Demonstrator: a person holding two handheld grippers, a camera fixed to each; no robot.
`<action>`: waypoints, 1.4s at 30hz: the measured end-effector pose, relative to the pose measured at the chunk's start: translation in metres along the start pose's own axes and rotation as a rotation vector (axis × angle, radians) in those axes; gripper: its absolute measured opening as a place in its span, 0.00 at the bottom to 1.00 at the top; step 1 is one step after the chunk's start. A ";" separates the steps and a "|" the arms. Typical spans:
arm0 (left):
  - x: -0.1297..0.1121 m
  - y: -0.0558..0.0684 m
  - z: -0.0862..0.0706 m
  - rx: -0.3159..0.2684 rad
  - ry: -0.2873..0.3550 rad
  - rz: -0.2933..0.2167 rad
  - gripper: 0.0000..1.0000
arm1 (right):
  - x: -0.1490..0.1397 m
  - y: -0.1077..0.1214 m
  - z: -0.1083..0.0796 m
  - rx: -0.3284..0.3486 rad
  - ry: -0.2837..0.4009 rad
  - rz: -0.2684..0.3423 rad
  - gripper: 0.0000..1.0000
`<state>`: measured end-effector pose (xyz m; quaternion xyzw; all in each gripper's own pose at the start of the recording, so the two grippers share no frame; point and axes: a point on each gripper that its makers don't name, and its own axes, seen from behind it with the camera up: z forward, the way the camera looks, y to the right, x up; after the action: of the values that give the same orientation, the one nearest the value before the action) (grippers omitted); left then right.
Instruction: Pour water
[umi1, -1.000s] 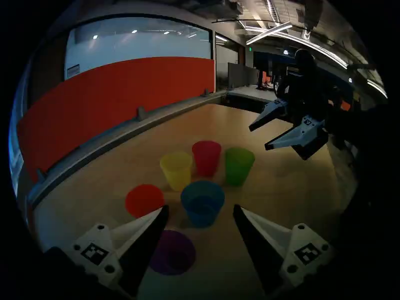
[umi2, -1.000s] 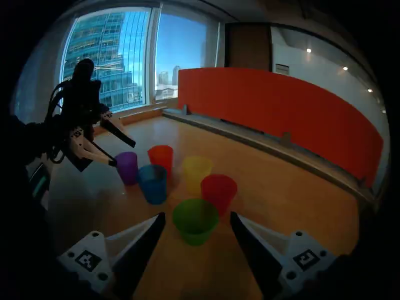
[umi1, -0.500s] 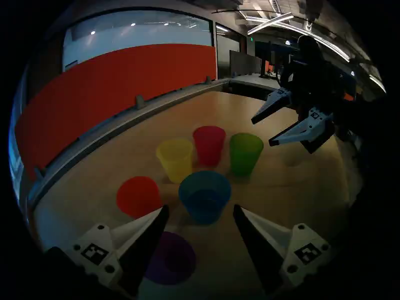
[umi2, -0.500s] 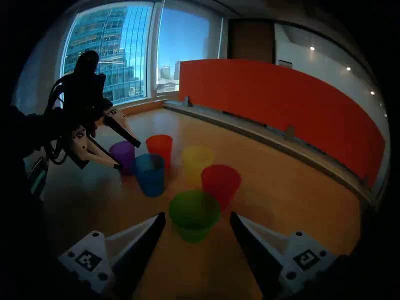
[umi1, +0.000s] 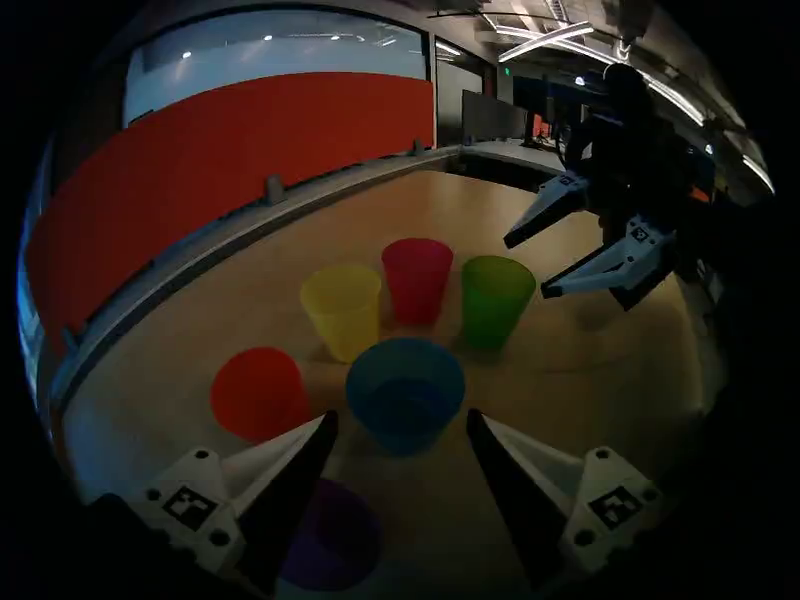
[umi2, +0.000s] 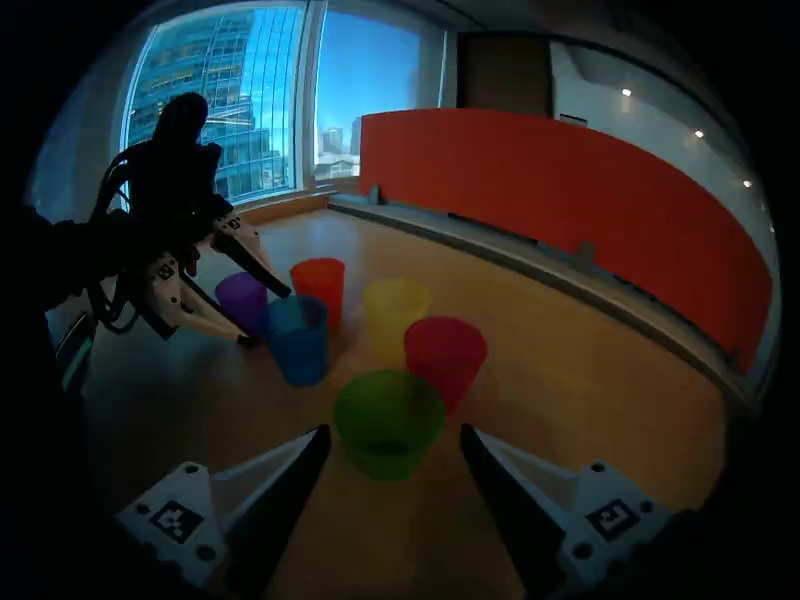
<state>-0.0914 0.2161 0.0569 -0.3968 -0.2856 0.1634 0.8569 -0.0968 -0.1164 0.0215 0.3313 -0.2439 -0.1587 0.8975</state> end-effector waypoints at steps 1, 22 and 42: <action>0.000 0.000 0.001 0.000 0.000 -0.002 0.95 | -0.001 0.000 0.001 0.000 -0.002 0.000 1.00; 0.002 0.001 0.025 0.014 -0.001 -0.037 0.96 | -0.015 0.001 0.016 0.012 -0.033 0.001 1.00; 0.001 0.000 0.038 0.036 -0.013 -0.055 0.94 | -0.018 0.002 0.019 0.018 -0.040 0.007 1.00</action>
<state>-0.1145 0.2393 0.0773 -0.3724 -0.2988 0.1474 0.8662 -0.1223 -0.1168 0.0291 0.3350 -0.2642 -0.1598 0.8902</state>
